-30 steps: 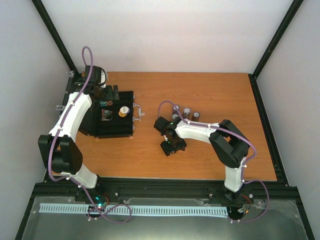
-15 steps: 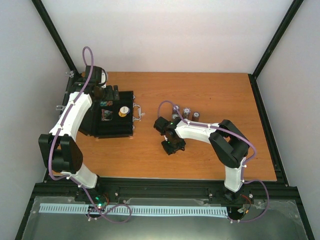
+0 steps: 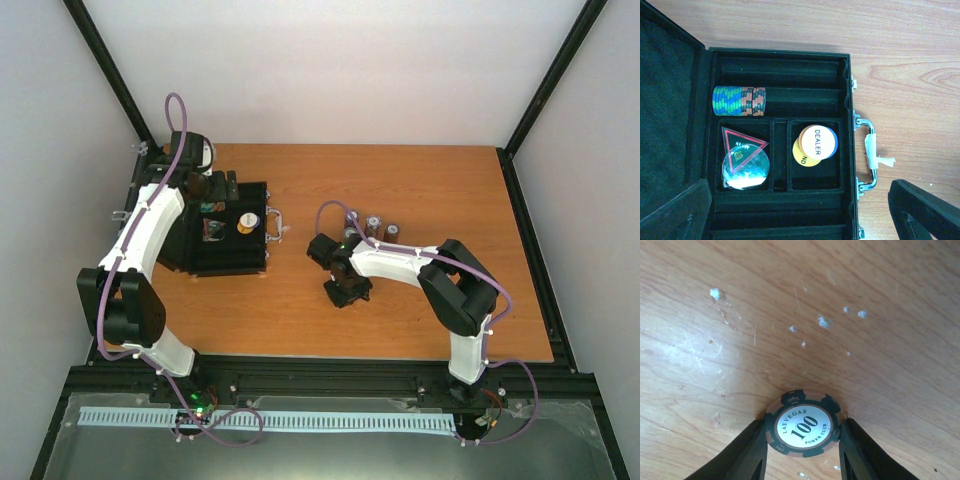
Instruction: Pack up texas hold em set
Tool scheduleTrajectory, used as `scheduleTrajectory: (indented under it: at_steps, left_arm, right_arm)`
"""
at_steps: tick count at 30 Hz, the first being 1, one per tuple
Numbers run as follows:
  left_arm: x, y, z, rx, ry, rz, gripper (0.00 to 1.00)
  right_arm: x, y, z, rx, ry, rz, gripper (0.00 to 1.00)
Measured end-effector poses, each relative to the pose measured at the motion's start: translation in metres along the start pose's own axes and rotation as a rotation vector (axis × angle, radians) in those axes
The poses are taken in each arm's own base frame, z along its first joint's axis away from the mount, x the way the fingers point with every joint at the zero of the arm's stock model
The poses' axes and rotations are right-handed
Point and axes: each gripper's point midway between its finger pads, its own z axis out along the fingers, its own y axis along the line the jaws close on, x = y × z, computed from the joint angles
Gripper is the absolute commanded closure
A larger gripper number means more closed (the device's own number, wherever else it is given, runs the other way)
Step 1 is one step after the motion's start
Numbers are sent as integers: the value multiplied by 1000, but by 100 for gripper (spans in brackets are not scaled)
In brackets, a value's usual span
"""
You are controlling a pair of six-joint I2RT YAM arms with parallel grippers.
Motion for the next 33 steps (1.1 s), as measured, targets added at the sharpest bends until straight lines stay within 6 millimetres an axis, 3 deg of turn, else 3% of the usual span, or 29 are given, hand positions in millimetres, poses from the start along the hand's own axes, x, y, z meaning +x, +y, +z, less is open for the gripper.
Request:
scheduleTrajectory:
  at_steps: [8,11,13,17,18,22,26,33]
  left_arm:
    - [0,0,0,0,0,0,0]
    - [0,0,0,-1,0,0,0]
    - [0,0,0,0,0,0,0]
    - [0,0,0,0,0,0,0]
    - [0,0,0,0,0,0,0]
    - [0,0,0,0,0,0,0]
    - [0,0,0,0,0,0,0]
    - [0,0,0,0,0,0,0]
  right_arm:
    - [0,-5,-6,29,8,-3,65]
    - [-8,-3,-13,25,-10,-5,58]
    - [-12,-3,-16,25,-23,-8,47]
    - [-14,-7,-17,32,-27,-3,3]
    - [-14,-10,-17,33,-29,13,0]
    - [-14,-37,-24,41,-46,85,0]
    - [-12,-79,-35,52,-75,194,0]
    - [-11,-122,-24,58,-64,269,6]
